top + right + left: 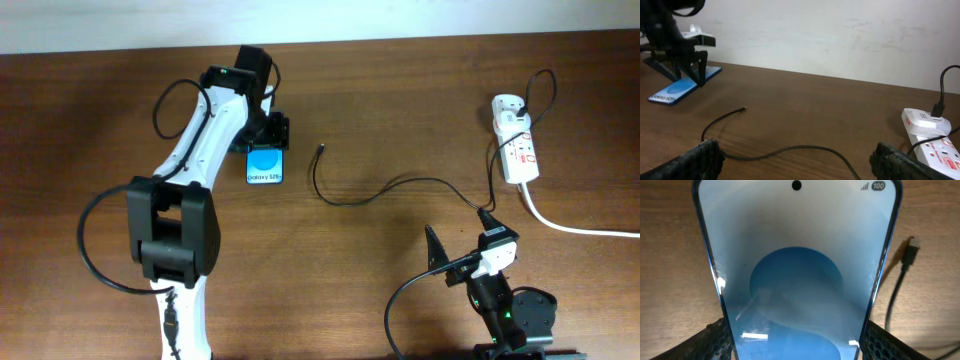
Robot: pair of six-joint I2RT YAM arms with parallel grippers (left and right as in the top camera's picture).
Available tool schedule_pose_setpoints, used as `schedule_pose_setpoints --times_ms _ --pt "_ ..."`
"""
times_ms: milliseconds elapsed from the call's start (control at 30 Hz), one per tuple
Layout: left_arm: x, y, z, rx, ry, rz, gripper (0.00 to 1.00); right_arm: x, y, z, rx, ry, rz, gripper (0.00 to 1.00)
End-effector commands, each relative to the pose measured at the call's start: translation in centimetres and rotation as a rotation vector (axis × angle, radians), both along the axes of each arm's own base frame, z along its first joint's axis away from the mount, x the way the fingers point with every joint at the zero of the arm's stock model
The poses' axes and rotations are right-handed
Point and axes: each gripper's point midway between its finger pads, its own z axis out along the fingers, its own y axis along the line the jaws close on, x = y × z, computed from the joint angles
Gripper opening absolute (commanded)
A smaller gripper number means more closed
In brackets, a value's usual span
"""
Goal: Plug charger to phone and switch on socket
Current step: 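Lower the left gripper onto the blue phone and grasp it, then lift the phone with the left gripper and tilt it upright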
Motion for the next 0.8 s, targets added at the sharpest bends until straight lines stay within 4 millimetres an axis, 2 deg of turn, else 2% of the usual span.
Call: schedule_pose_setpoints --times_ms 0,33,67,100,133,267,300,333,367,400,500,533,600,700,767 --pt "1.1 -1.2 2.7 -0.071 -0.049 0.002 0.14 -0.1 0.2 -0.2 0.007 0.006 0.01 0.98" --pt "1.0 -1.9 2.8 -0.116 -0.039 -0.004 0.03 -0.1 0.2 -0.2 0.007 0.006 0.01 0.98" --pt "0.8 -2.4 2.9 -0.155 -0.02 0.046 0.0 -0.1 0.2 -0.2 0.007 0.006 0.01 0.98" --pt "0.0 -2.3 2.8 -0.17 0.035 0.191 0.0 -0.1 0.2 -0.2 0.007 0.006 0.01 0.98" --pt "-0.2 -2.3 2.7 -0.175 0.053 0.25 0.0 -0.1 0.2 -0.2 0.007 0.006 0.01 0.98" --pt "-0.1 -2.4 2.7 -0.18 0.051 0.249 0.0 -0.1 0.2 -0.2 0.007 0.006 0.01 0.98" --pt "-0.1 -2.4 2.7 -0.182 0.055 0.271 0.0 -0.1 0.2 -0.2 0.007 0.006 0.01 0.98" --pt "-0.4 -2.4 2.7 -0.189 0.083 0.369 0.0 -0.1 0.2 -0.2 0.007 0.006 0.01 0.98" --pt "-0.9 -3.0 2.8 -0.232 0.121 0.422 0.0 -0.1 0.2 -0.2 0.007 0.006 0.01 0.98" --pt "-1.5 -4.9 3.5 -0.343 0.182 0.408 0.0 -0.1 0.2 -0.2 0.007 0.006 0.01 0.98" --pt "-3.0 -8.9 6.3 -0.636 0.341 0.36 0.0 -0.1 0.2 -0.2 0.007 0.006 0.01 0.98" --pt "-3.2 -9.2 7.2 -0.706 0.382 0.366 0.0 -0.1 0.2 -0.2 0.007 0.006 0.01 0.98" --pt "-3.0 -8.2 8.6 -0.806 0.464 0.454 0.0 -0.1 0.2 -0.2 0.007 0.006 0.01 0.98" --pt "-3.5 -4.7 9.1 -0.82 0.618 0.706 0.0 -0.1 0.2 -0.2 0.007 0.006 0.01 0.98" --pt "-3.1 -3.2 10.1 -0.89 0.665 0.772 0.0 -0.1 0.2 -0.2 0.007 0.006 0.01 0.98"
